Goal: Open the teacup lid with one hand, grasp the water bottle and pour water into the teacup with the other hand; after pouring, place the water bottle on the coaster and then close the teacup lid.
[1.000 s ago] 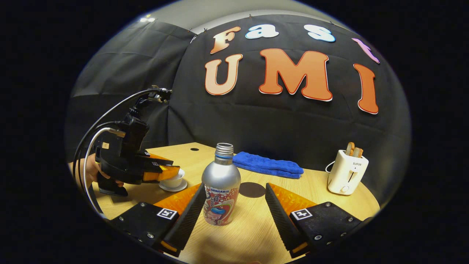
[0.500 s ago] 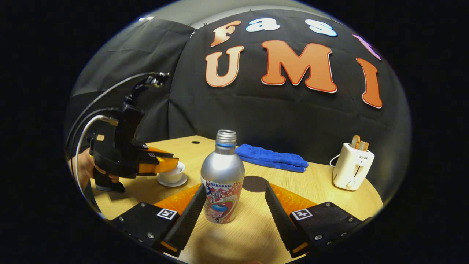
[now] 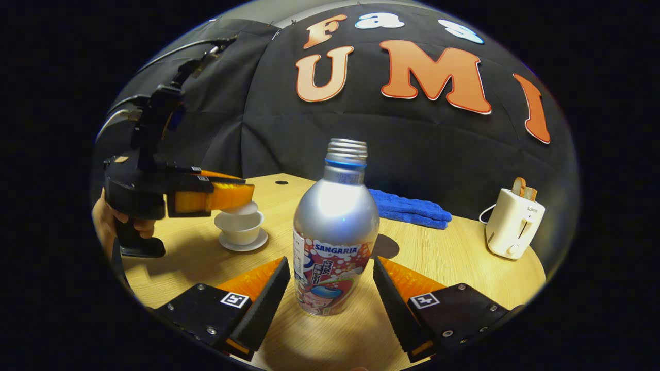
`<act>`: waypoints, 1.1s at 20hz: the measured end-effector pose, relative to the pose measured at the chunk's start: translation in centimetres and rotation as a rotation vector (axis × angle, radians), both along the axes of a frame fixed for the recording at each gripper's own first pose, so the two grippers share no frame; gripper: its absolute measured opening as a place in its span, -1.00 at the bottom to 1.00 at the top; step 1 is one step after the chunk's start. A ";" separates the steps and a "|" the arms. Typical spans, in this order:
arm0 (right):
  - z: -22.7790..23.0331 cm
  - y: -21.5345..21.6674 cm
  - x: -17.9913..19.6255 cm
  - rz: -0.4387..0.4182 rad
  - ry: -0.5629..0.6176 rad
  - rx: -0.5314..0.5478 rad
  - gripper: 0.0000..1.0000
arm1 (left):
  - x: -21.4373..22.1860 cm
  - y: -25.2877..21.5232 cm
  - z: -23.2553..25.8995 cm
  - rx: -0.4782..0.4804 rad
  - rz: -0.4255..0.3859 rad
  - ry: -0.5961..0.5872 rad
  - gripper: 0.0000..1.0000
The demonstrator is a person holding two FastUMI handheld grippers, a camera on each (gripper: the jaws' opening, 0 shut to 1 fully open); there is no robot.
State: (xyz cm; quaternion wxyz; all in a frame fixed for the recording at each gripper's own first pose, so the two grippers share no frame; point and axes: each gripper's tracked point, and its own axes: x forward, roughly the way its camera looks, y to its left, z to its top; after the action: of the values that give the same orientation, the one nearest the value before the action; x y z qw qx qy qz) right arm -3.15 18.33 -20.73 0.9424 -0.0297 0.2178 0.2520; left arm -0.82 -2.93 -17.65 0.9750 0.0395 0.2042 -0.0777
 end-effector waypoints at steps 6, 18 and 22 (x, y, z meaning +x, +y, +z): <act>-1.4 0.7 0.6 -0.006 0.054 0.004 0.92 | -0.1 1.9 1.1 -0.006 0.036 -0.039 -0.43; -1.2 -1.0 2.1 -0.050 0.081 -0.094 0.62 | -1.5 6.0 0.9 -0.014 0.111 -0.051 -0.36; -0.4 -2.4 3.5 -0.061 0.051 -0.189 0.62 | -2.0 7.7 1.0 0.000 0.138 -0.055 -0.43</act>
State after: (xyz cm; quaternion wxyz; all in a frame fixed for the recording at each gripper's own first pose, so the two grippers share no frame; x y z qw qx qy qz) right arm 0.38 15.96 -21.12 0.9367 -0.1053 0.2655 0.2024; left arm -2.83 4.74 -16.69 0.9833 0.0275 0.1796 -0.0089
